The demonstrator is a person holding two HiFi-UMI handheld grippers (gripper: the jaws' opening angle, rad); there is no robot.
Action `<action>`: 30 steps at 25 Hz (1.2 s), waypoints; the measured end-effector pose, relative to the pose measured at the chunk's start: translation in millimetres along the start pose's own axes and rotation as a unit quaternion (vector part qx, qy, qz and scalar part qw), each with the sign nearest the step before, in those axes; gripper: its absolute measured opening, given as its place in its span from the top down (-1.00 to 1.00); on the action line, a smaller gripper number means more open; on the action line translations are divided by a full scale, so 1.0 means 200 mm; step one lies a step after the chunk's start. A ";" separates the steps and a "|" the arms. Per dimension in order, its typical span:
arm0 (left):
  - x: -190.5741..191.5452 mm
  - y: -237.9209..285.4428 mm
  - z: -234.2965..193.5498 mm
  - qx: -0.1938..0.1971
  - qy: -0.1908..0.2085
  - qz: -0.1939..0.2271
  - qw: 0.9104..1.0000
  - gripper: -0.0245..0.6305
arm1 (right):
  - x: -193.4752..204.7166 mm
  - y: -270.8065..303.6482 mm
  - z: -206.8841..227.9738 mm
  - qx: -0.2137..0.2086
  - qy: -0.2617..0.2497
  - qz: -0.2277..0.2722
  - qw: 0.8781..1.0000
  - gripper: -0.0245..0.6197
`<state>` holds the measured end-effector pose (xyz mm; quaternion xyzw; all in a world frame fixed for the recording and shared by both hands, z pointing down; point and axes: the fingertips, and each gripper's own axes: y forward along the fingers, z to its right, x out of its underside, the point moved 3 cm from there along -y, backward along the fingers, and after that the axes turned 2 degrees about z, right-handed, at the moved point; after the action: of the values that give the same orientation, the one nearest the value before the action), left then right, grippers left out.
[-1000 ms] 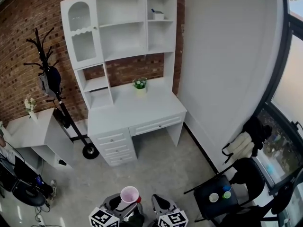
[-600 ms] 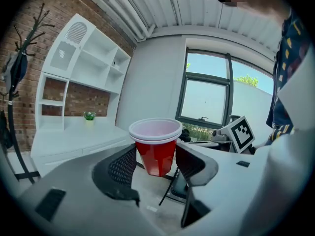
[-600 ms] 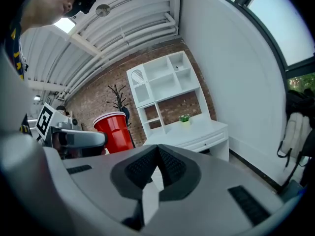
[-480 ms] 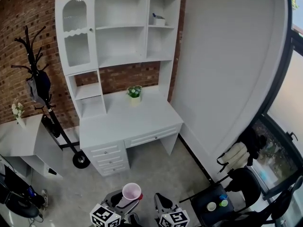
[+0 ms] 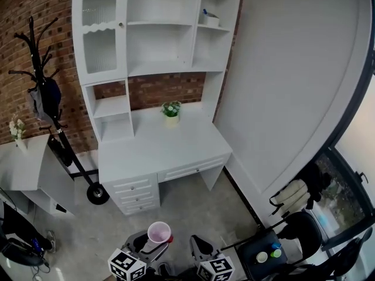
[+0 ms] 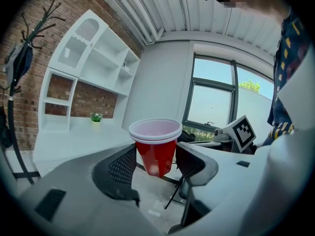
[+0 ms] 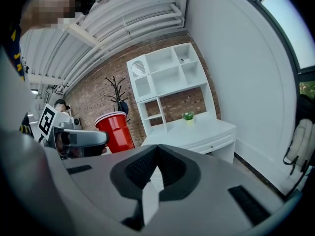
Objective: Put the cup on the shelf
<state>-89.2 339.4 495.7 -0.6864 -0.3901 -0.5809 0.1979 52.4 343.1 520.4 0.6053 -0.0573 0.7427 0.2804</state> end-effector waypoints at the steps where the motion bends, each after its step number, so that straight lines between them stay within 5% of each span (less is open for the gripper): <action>1: 0.02 0.00 -0.03 -0.003 0.001 0.001 1.000 0.15 | 0.00 0.02 0.00 -0.001 -0.002 -0.002 1.000 0.94; 16: 0.02 0.14 -0.33 -0.058 -0.003 -0.007 0.998 0.15 | -0.04 0.38 0.11 -0.048 0.014 -0.016 0.999 0.94; 30: -0.22 0.74 -0.62 -0.091 -0.004 -0.003 0.996 0.15 | -0.29 0.85 0.66 -0.080 0.024 0.000 0.997 0.95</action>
<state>-56.4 143.6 511.2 -0.7028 -0.3380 -0.6120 0.1315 90.4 125.4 543.6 0.5626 -0.1096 0.7504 0.3291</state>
